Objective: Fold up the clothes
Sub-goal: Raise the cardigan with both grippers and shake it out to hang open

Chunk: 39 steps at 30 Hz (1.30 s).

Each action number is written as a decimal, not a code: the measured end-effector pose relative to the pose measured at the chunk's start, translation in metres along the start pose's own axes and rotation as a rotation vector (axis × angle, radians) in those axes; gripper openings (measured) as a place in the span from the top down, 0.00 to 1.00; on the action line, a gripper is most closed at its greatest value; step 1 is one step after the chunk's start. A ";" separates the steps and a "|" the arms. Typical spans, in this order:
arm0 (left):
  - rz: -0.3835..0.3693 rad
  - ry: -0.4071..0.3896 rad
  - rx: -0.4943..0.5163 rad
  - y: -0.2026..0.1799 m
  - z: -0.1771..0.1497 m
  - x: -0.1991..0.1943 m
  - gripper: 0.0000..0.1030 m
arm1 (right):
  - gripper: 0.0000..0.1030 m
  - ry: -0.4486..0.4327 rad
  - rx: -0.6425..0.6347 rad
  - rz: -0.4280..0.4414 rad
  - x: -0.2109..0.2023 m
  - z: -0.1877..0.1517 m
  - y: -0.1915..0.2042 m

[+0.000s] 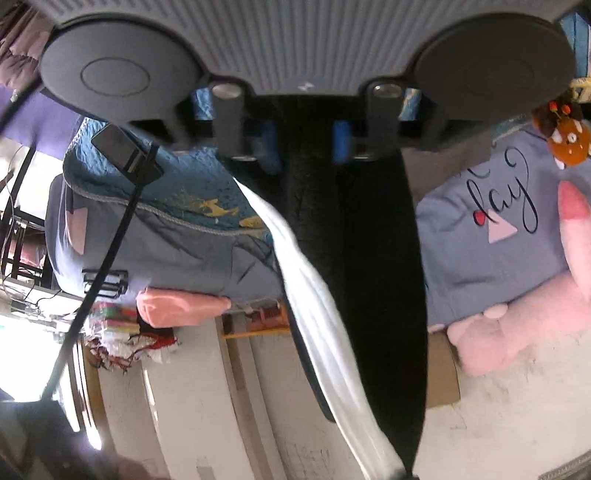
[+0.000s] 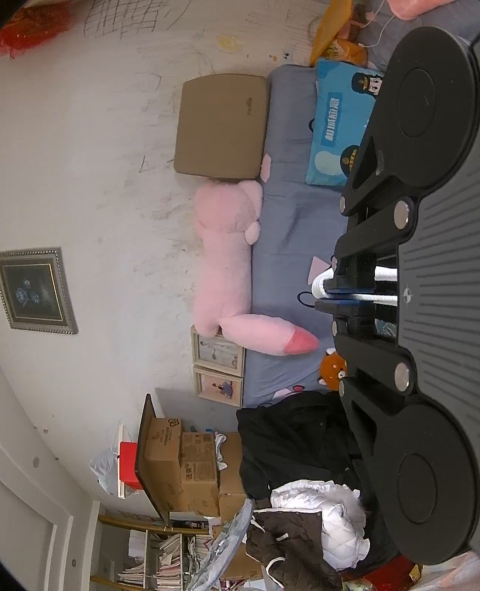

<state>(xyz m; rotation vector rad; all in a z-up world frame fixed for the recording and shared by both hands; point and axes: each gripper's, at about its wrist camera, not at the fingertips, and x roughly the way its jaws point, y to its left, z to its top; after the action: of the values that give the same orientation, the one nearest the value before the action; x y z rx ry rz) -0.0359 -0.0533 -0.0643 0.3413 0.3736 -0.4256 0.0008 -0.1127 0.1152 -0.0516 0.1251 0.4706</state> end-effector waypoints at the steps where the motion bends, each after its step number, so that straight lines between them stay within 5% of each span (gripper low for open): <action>1: 0.000 0.012 -0.010 0.001 0.002 0.005 0.84 | 0.97 0.001 0.002 -0.003 0.000 0.000 -0.001; 11: 0.105 -0.025 -0.046 0.016 0.011 -0.011 0.90 | 0.97 -0.008 0.025 -0.047 -0.002 -0.002 -0.014; 18: 0.228 -0.141 -0.233 0.081 0.024 -0.057 0.90 | 0.97 -0.033 0.044 -0.056 -0.013 0.000 -0.019; 26: 0.353 -0.265 -0.310 0.135 0.048 -0.101 0.90 | 0.97 -0.072 0.037 -0.033 -0.034 0.008 -0.015; 39: 0.452 -0.347 -0.244 0.122 0.065 -0.177 0.90 | 0.97 -0.113 0.109 0.094 -0.085 -0.001 0.007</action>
<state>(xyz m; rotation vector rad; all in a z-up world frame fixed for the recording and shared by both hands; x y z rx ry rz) -0.1116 0.0847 0.0960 0.1021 0.0018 0.0096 -0.0777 -0.1448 0.1253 0.0877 0.0420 0.5589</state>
